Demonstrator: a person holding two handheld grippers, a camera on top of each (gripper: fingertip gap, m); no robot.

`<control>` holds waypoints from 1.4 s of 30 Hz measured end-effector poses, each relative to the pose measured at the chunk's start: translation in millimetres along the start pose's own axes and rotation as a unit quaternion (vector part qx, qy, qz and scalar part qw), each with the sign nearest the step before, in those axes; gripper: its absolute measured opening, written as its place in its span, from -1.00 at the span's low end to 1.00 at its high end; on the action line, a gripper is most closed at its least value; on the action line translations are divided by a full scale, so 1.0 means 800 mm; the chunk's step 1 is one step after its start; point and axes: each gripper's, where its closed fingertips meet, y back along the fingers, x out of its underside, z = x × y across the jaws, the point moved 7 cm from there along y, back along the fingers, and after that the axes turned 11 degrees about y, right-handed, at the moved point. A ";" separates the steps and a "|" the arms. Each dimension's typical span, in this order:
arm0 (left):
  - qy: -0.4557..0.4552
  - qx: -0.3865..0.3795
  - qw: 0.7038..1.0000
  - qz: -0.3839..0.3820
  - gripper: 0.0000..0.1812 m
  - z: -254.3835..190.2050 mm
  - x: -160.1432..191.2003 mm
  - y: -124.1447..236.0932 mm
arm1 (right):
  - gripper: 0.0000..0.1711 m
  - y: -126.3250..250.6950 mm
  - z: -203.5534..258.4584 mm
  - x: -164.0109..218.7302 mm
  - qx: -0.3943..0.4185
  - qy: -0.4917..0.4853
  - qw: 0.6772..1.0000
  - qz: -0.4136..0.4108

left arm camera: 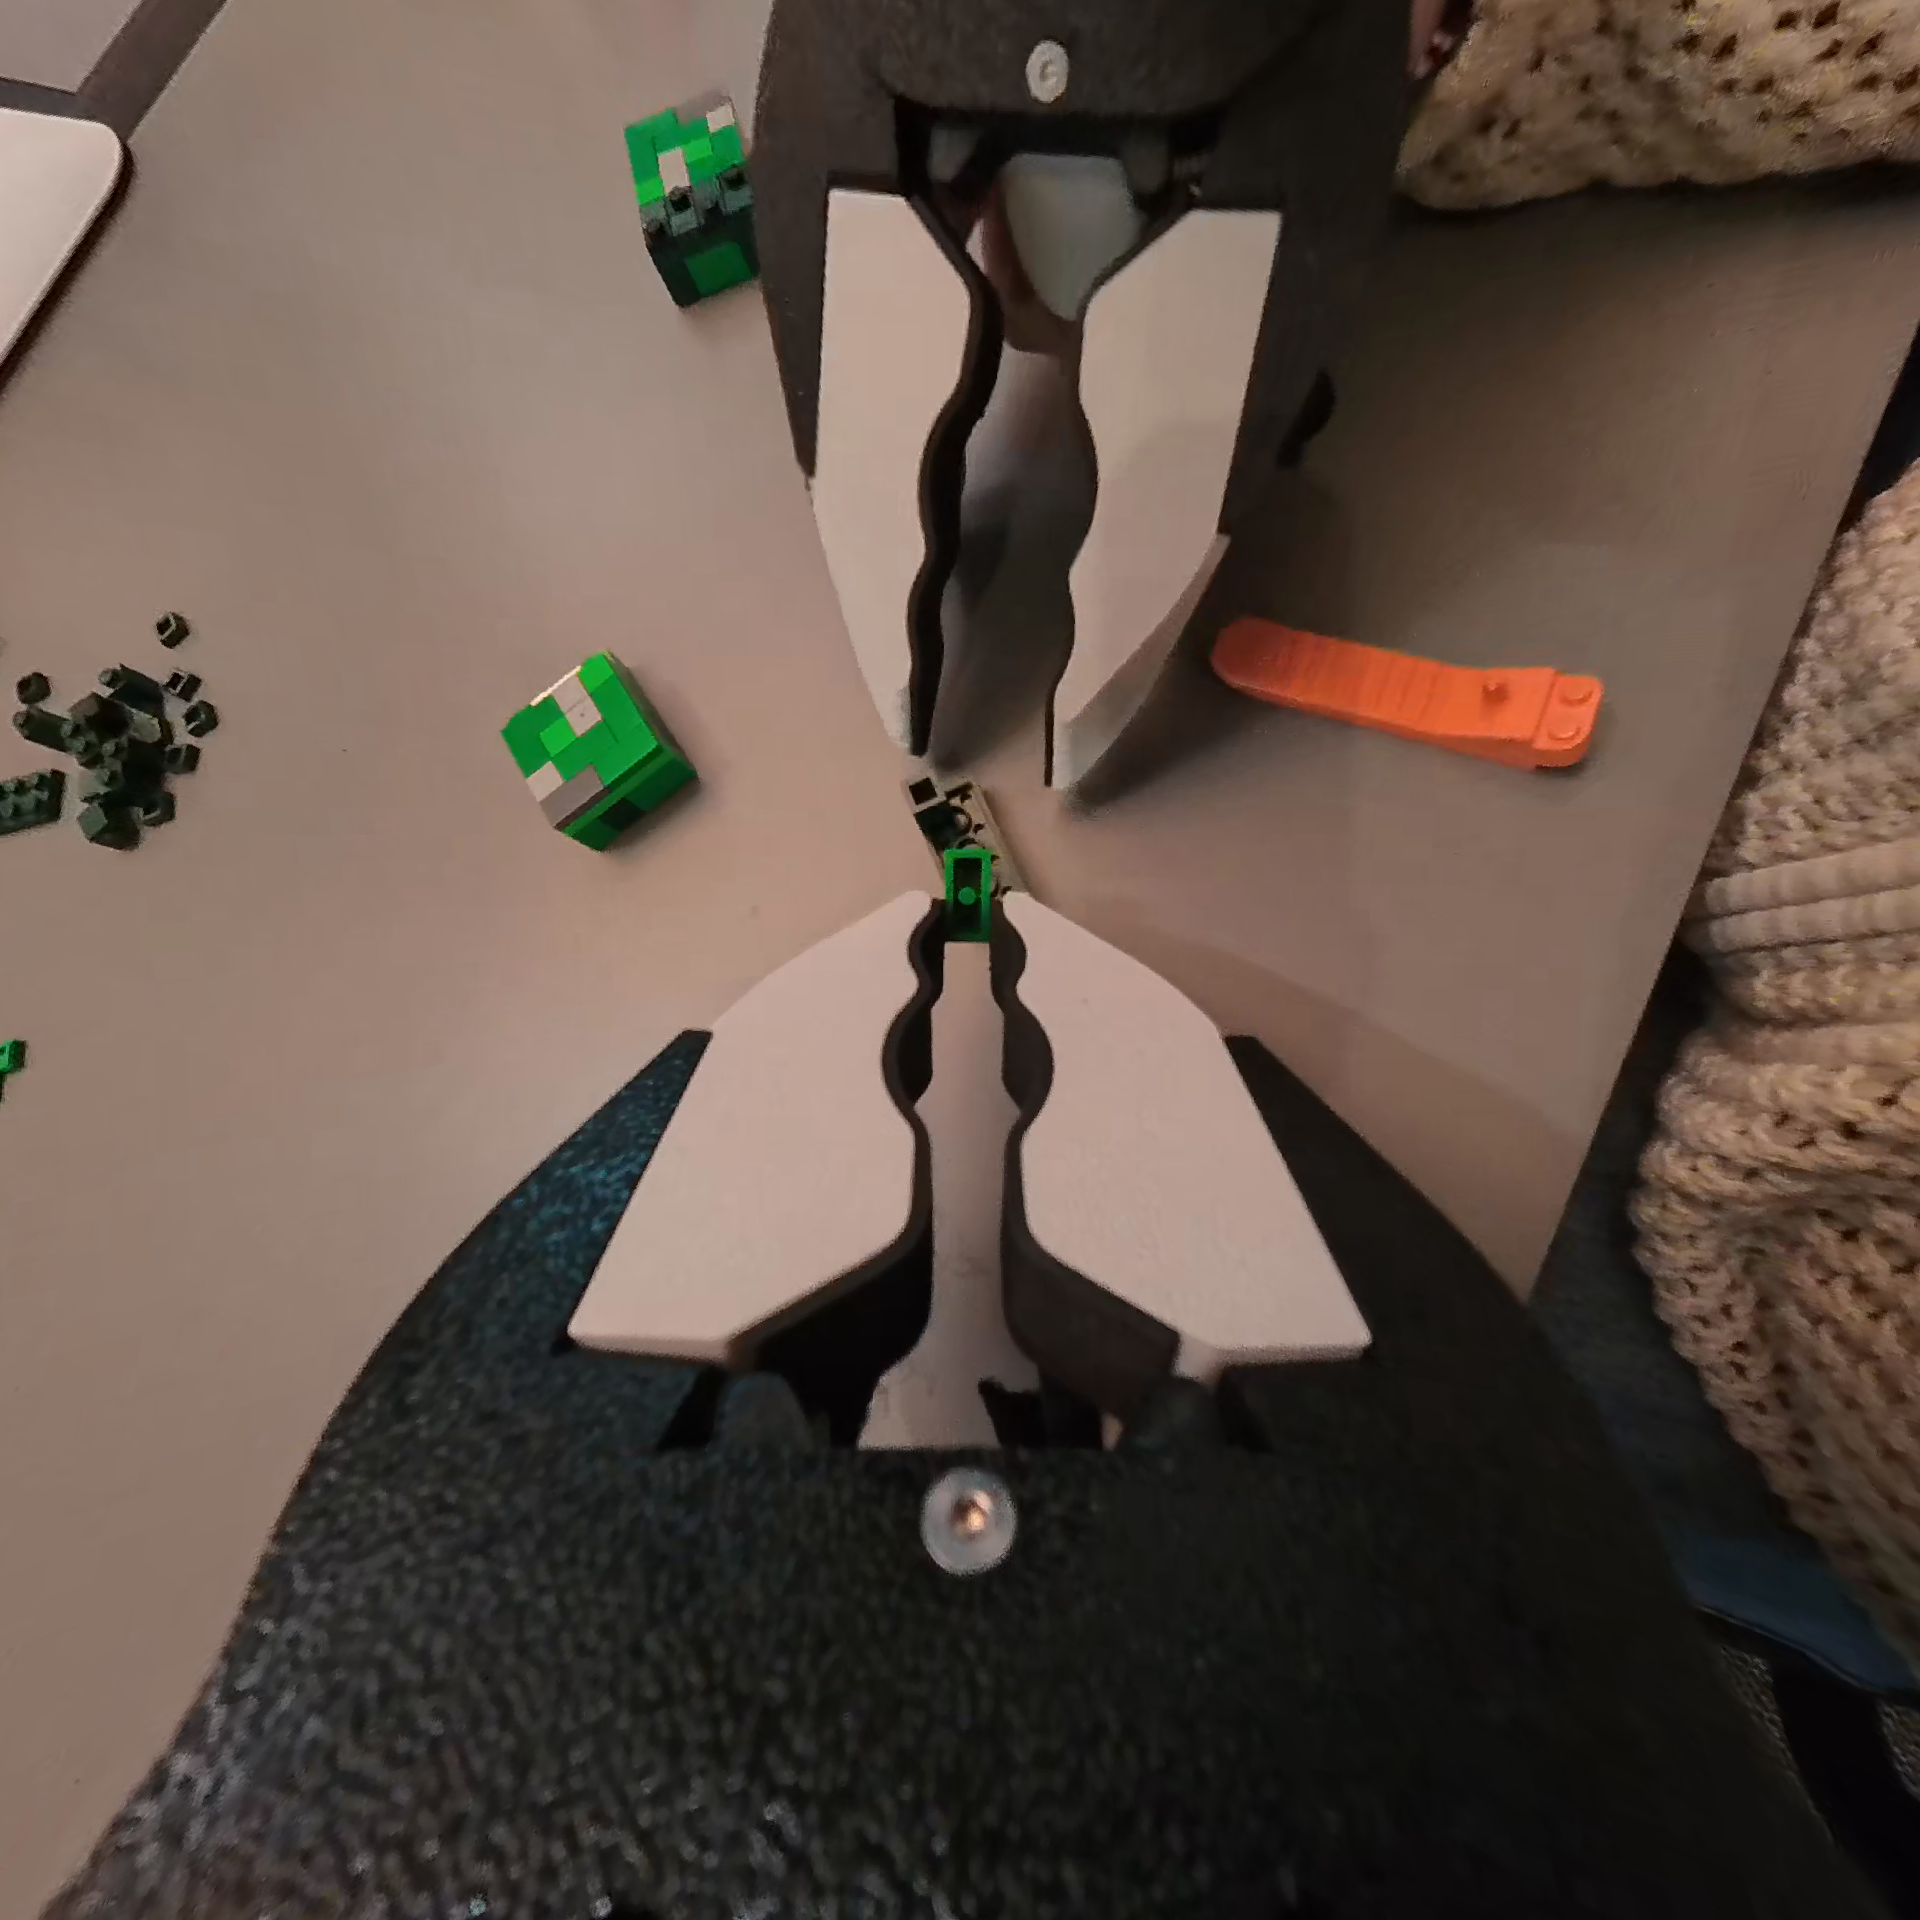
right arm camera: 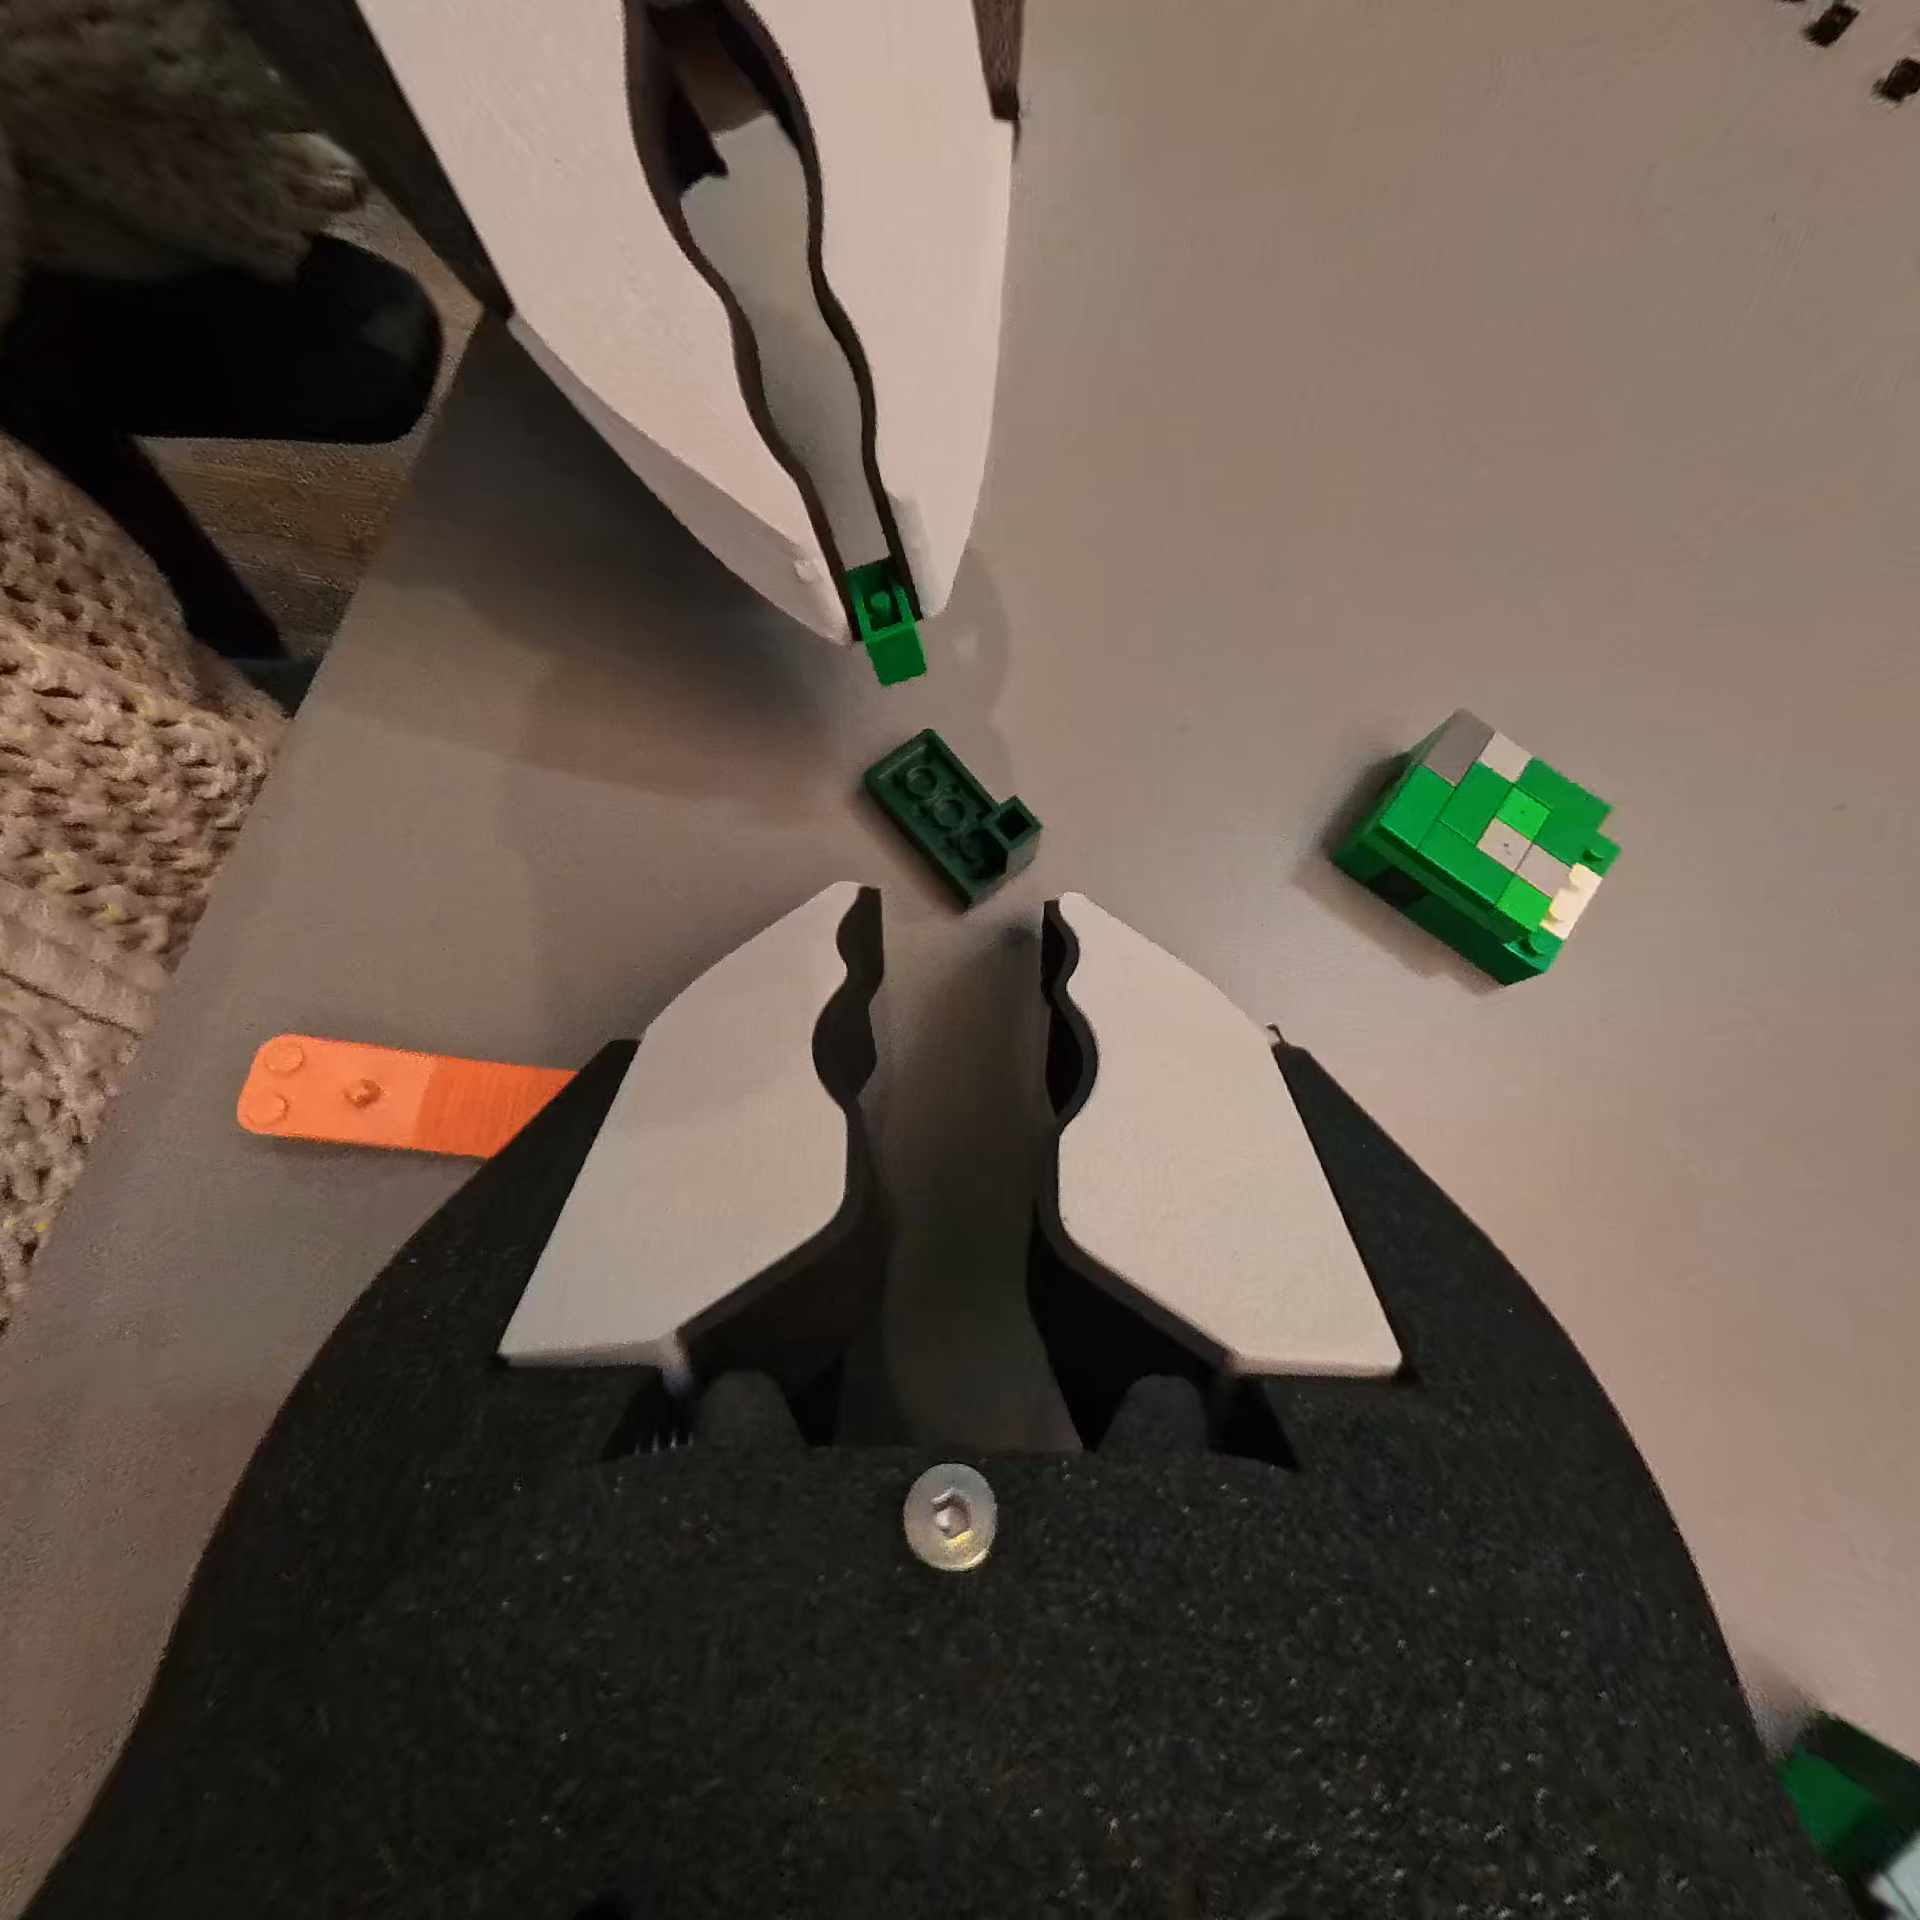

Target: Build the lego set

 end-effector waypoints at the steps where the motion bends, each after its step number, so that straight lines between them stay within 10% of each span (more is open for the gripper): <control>1: 0.000 0.000 1.000 0.001 -0.91 0.000 0.000 0.000 | -0.67 0.000 -0.001 0.000 -0.016 -0.001 1.000 -0.007; 42: -0.013 0.043 0.990 0.131 -0.91 -0.007 -0.005 -0.027 | -0.81 -0.022 0.012 -0.019 -0.062 0.040 0.997 -0.001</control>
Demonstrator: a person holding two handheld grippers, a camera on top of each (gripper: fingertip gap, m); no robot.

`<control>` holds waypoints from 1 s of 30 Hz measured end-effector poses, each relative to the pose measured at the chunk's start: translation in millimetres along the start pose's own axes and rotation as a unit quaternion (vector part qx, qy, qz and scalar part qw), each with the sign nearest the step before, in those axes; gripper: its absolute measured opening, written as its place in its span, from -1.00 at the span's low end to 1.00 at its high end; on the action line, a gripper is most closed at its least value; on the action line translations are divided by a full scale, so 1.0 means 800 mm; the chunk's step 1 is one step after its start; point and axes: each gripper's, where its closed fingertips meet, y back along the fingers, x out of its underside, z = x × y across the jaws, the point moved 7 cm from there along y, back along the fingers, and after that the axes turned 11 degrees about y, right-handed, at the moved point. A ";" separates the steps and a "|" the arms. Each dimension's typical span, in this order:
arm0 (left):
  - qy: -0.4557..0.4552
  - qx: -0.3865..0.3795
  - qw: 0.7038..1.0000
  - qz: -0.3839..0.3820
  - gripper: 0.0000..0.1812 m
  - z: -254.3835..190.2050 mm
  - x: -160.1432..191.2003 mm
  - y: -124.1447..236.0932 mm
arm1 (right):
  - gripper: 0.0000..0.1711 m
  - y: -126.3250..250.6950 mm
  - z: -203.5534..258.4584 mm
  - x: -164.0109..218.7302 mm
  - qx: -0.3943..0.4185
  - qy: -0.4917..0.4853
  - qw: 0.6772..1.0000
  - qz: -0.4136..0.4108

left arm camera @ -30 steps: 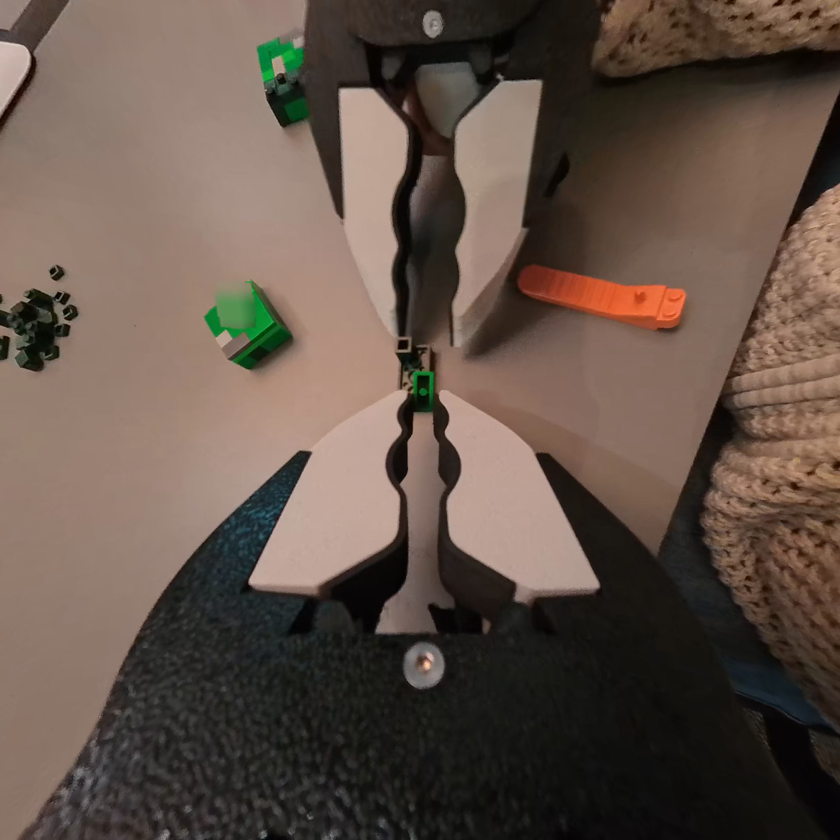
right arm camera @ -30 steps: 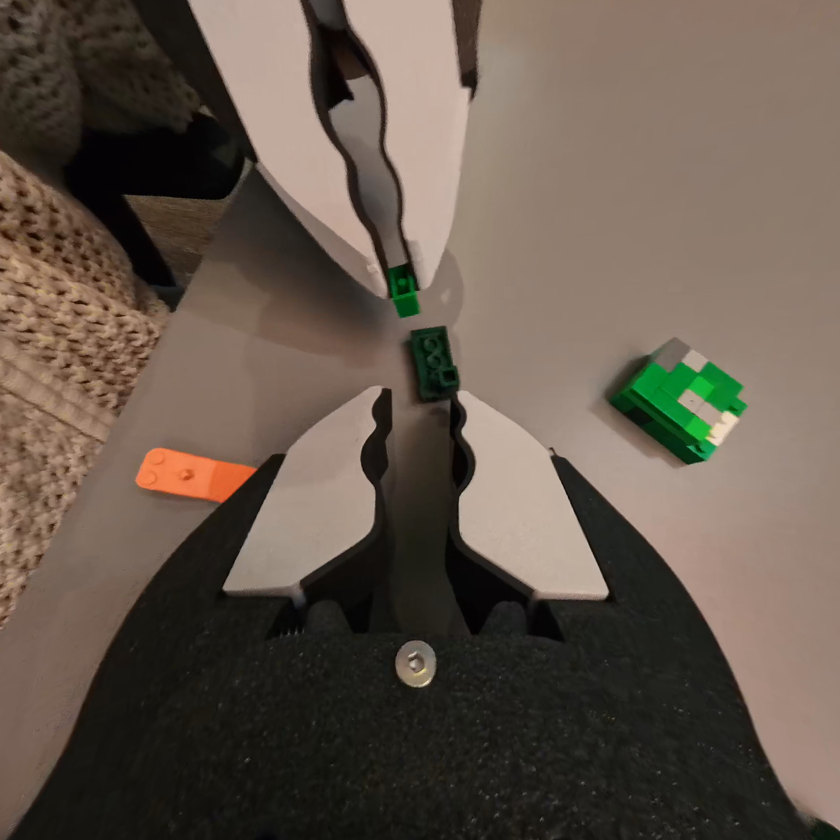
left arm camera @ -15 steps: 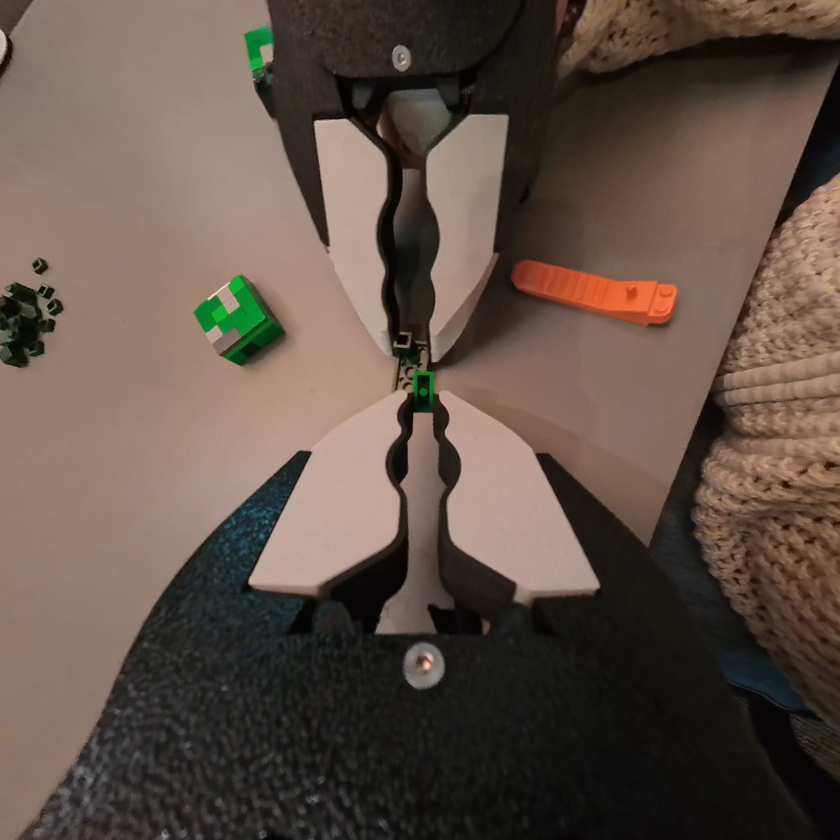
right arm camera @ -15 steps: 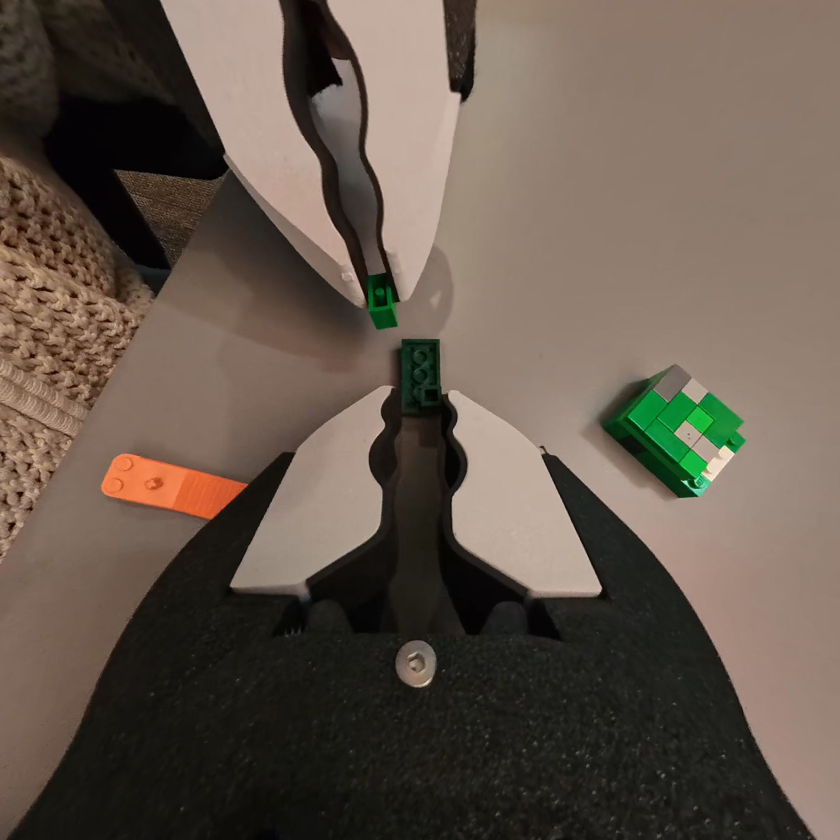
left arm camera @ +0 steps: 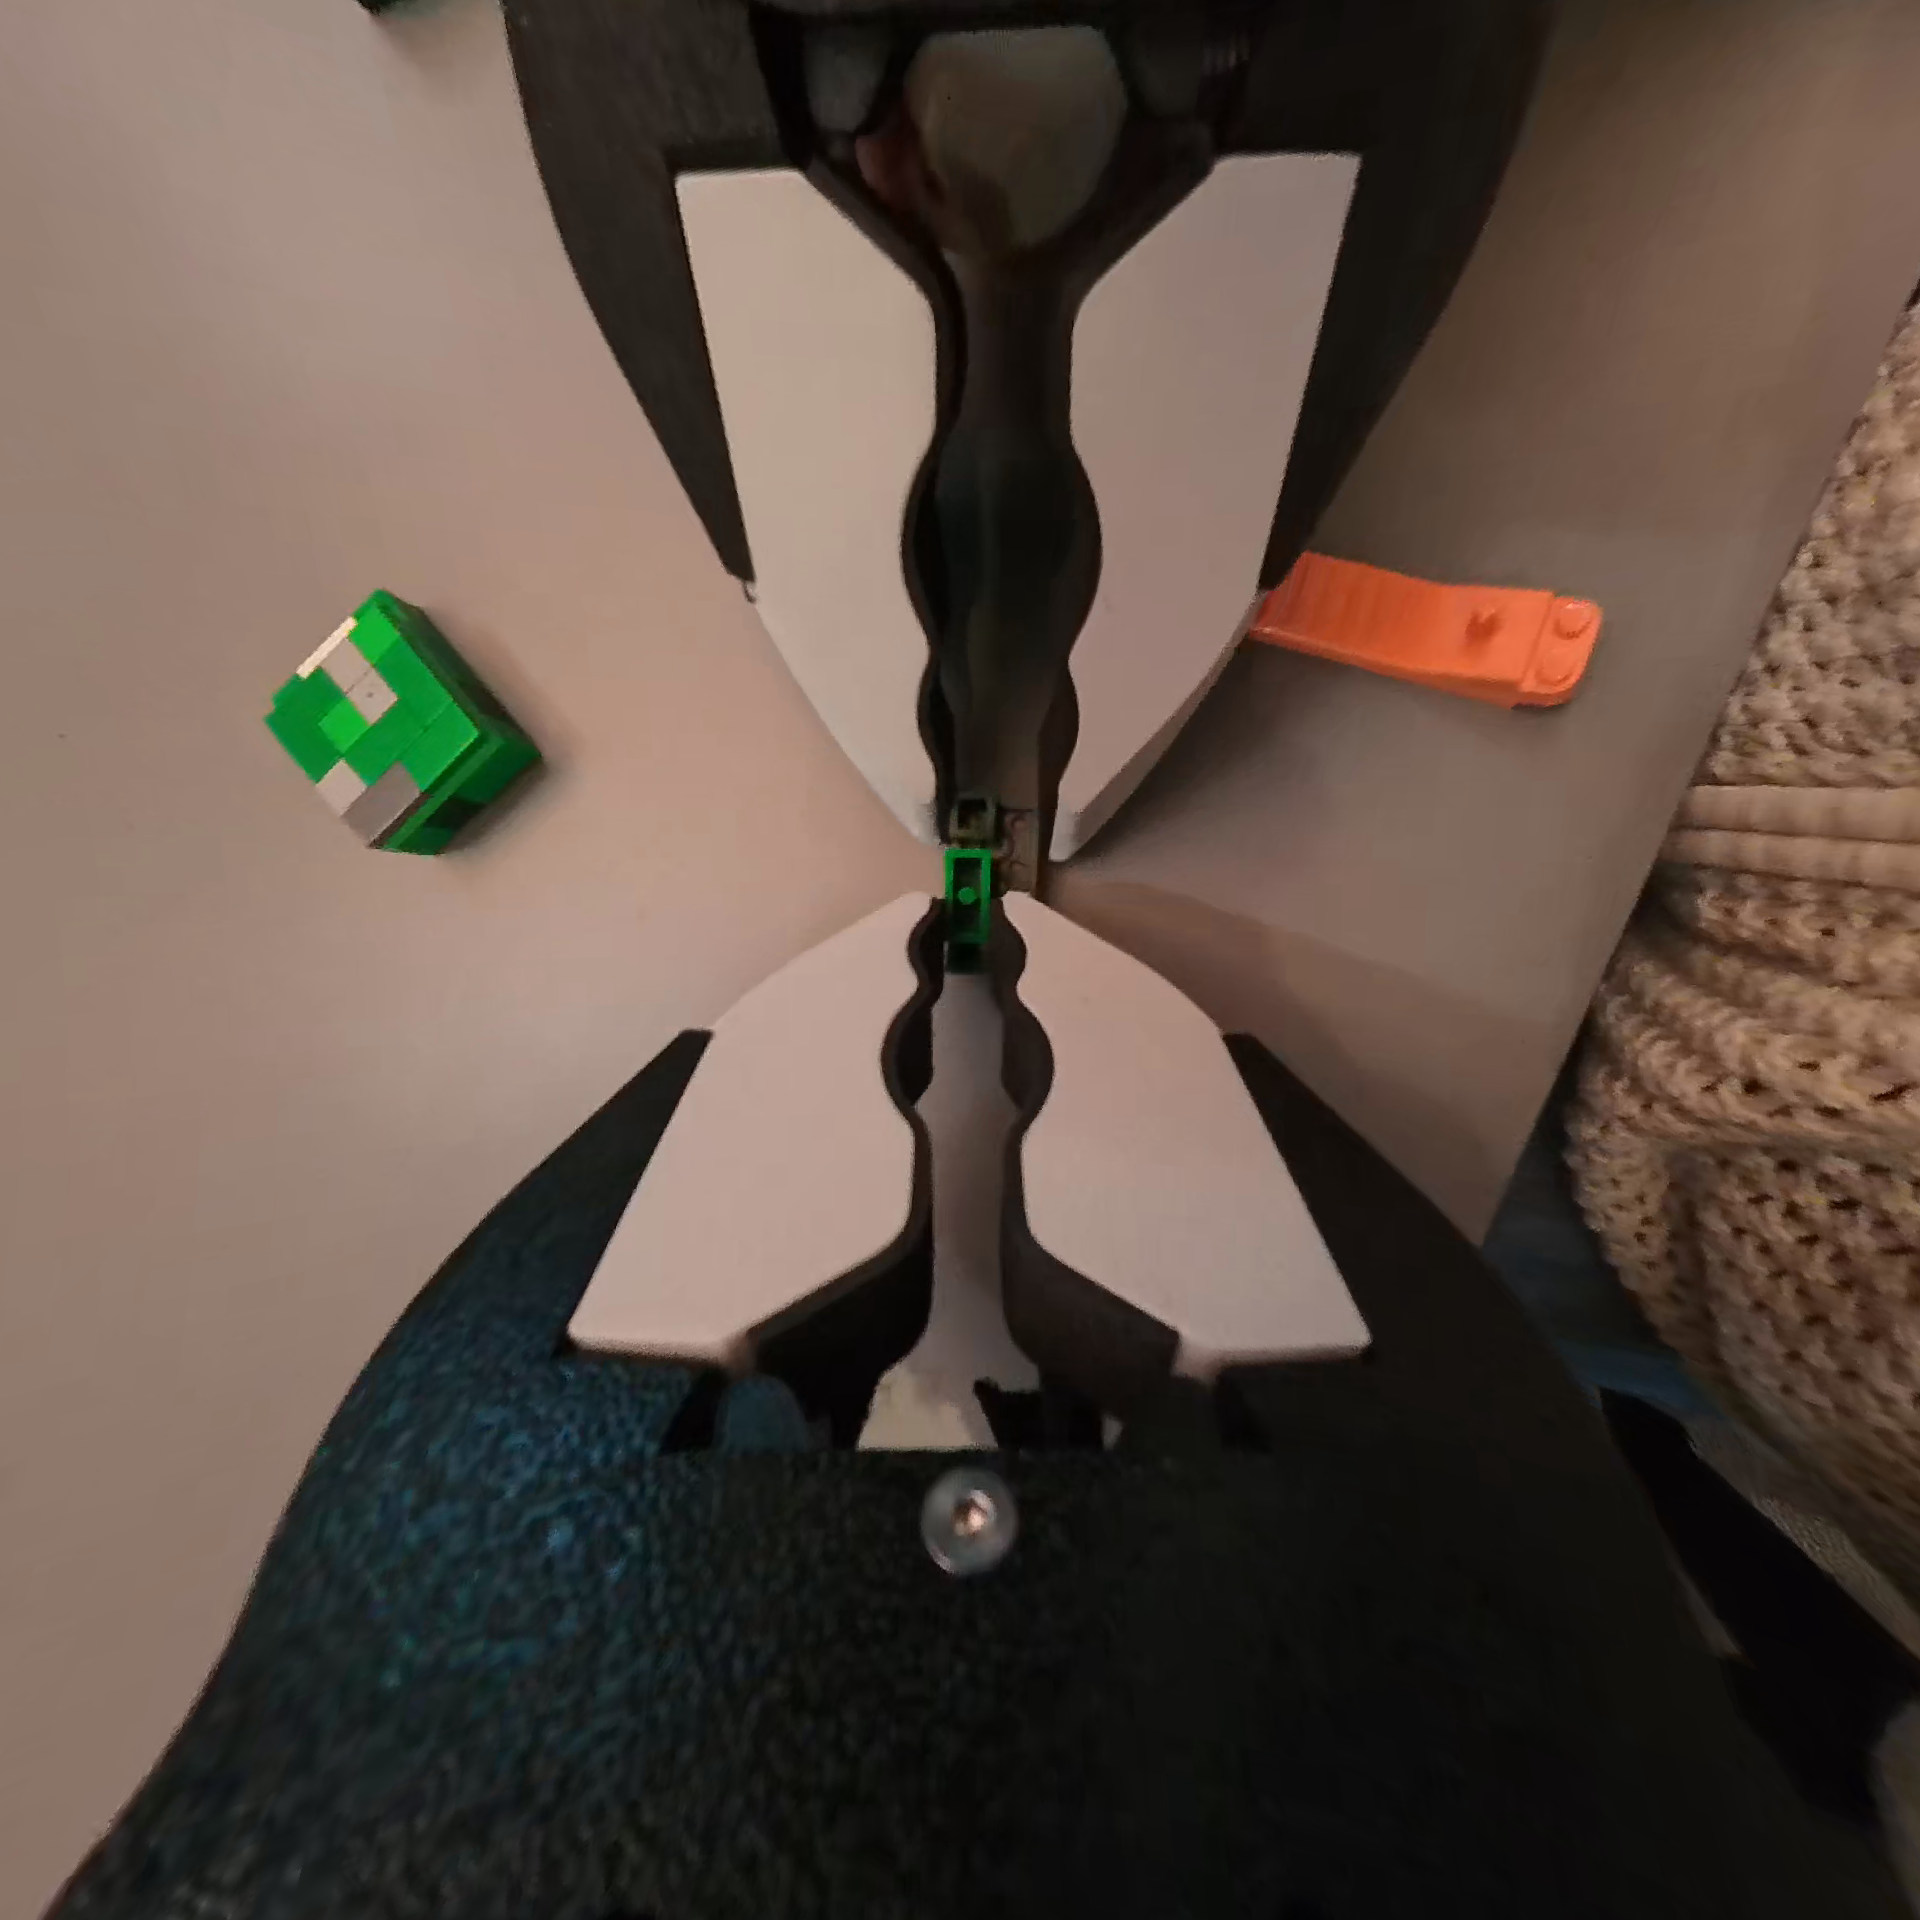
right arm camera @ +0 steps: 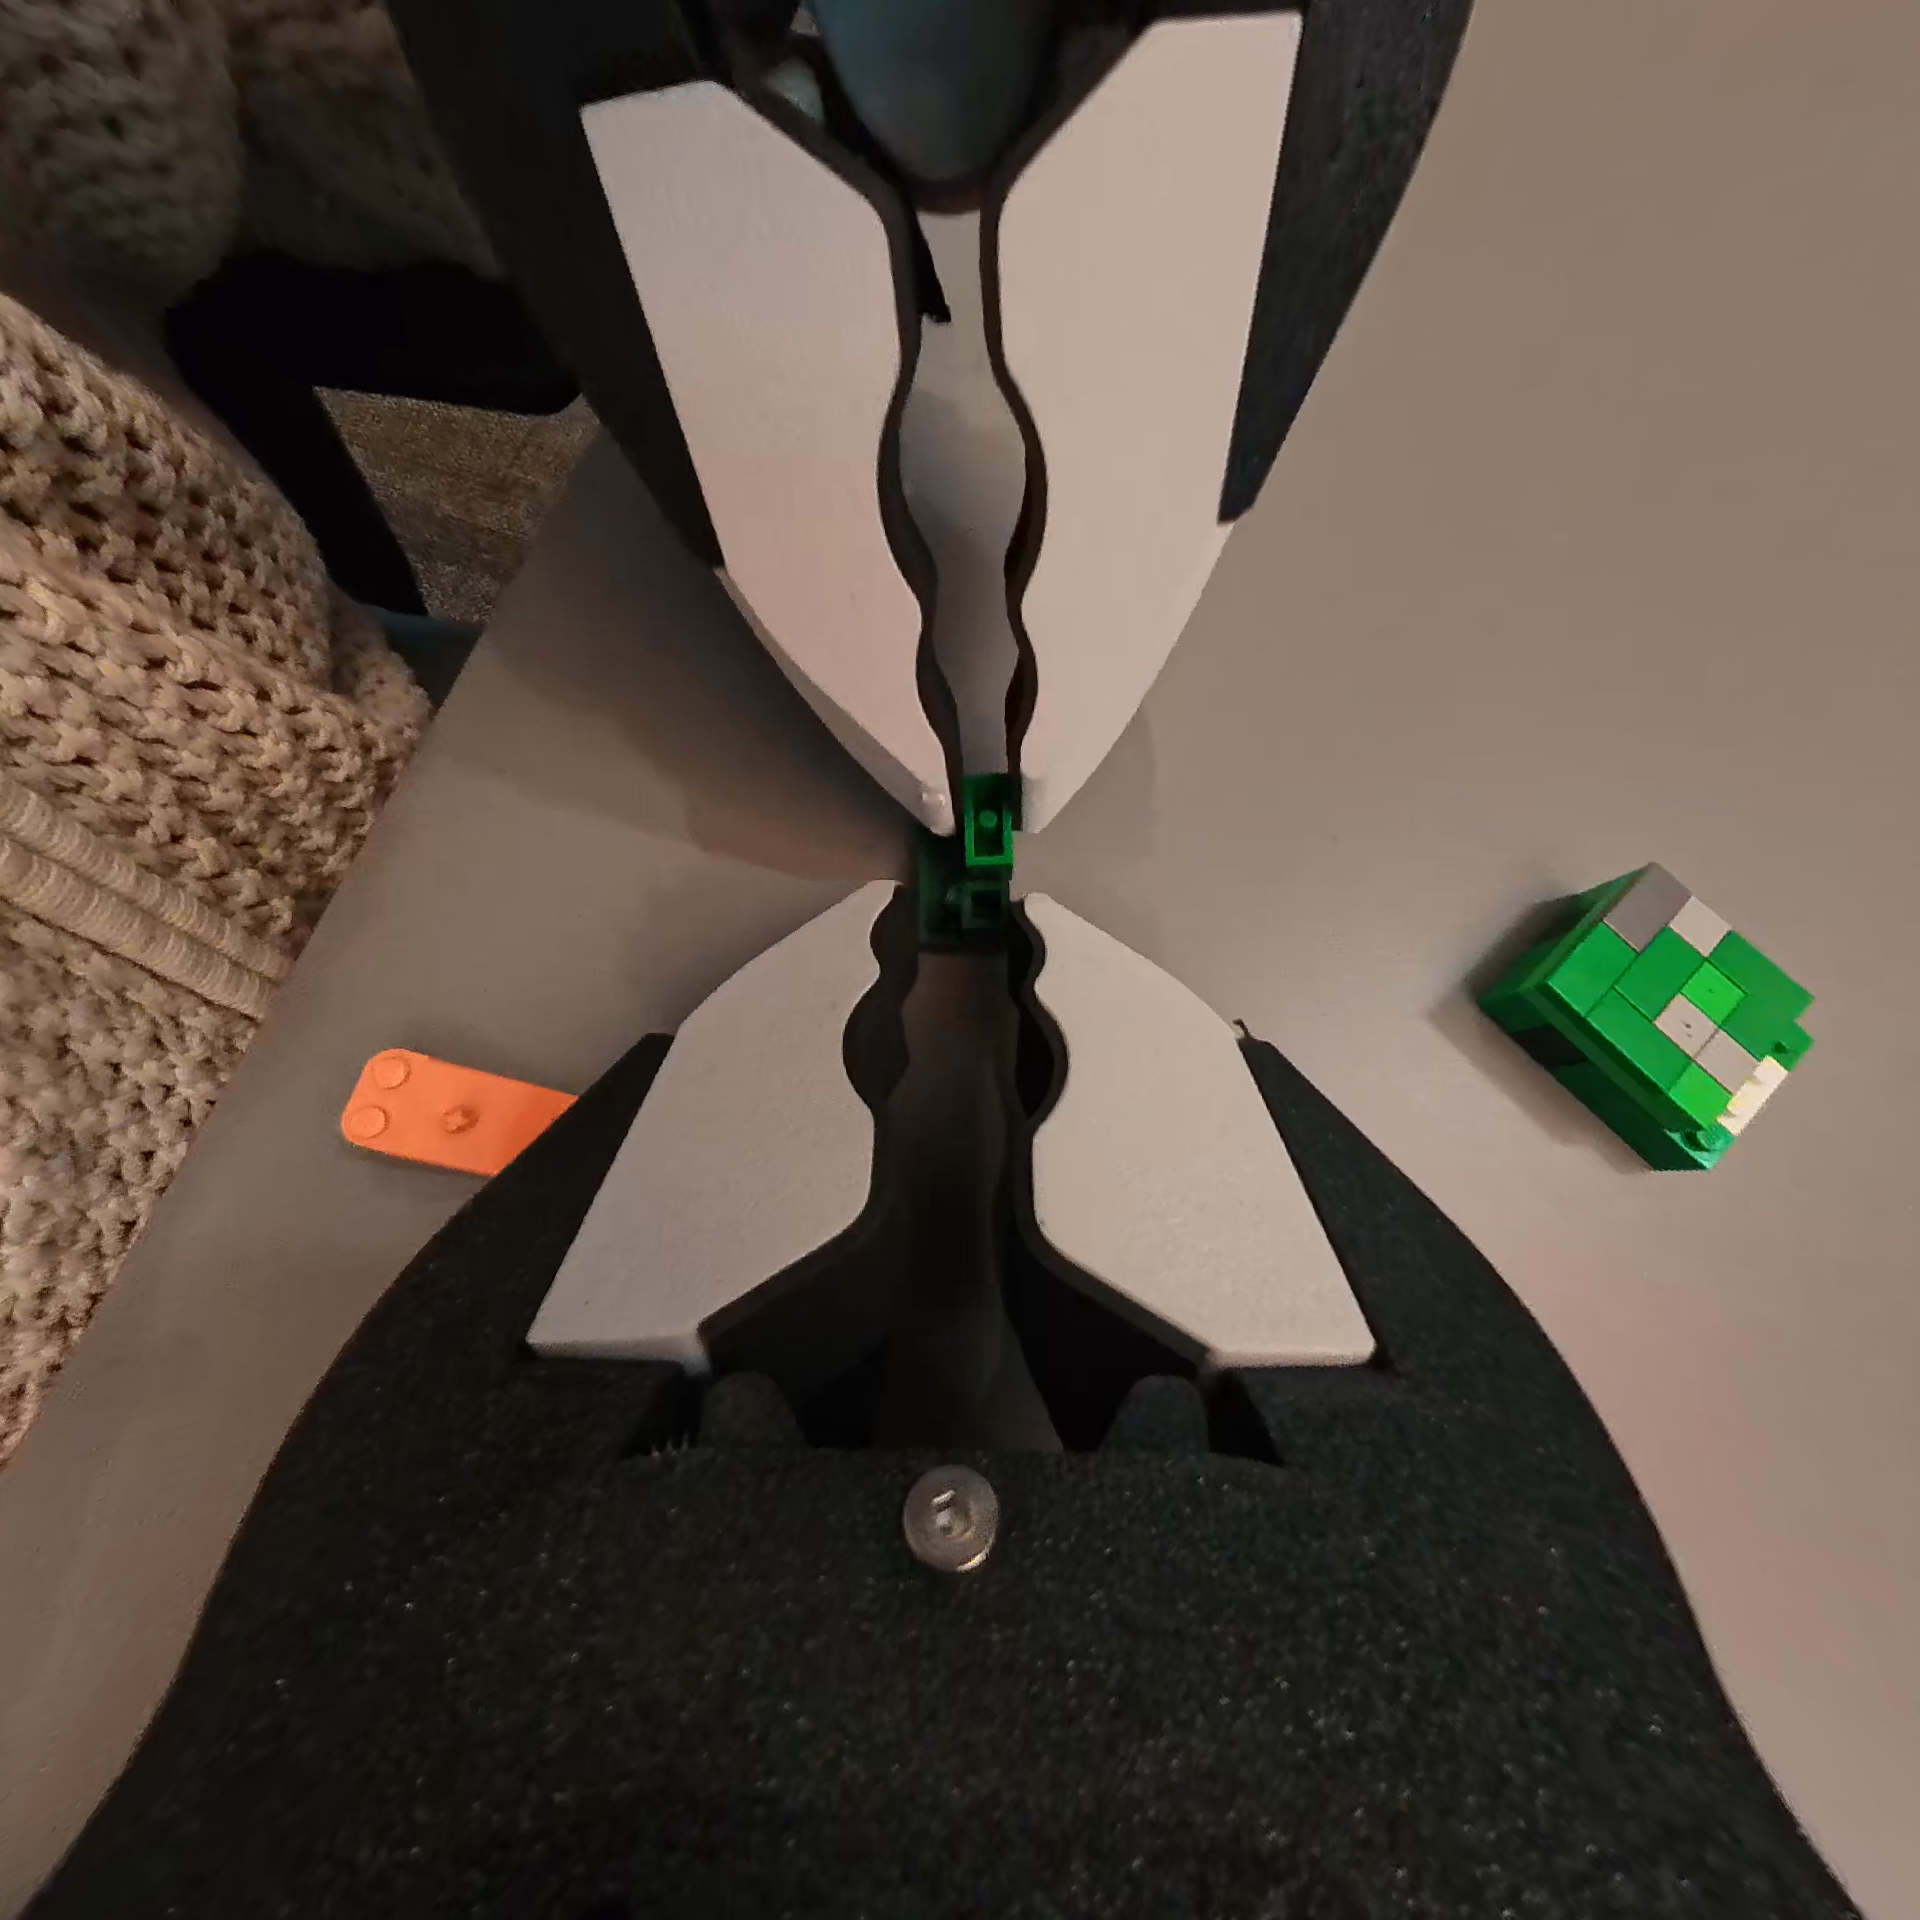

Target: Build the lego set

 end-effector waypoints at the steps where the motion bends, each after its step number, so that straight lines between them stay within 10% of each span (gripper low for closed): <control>1: -0.002 0.004 1.000 0.005 -0.91 0.000 -0.002 0.000 | -0.81 0.000 0.000 0.000 0.000 0.000 1.000 0.000; 30: 0.060 0.045 0.997 0.017 -0.74 0.014 0.001 0.016 | -0.81 -0.002 0.000 0.000 0.003 0.000 1.000 -0.008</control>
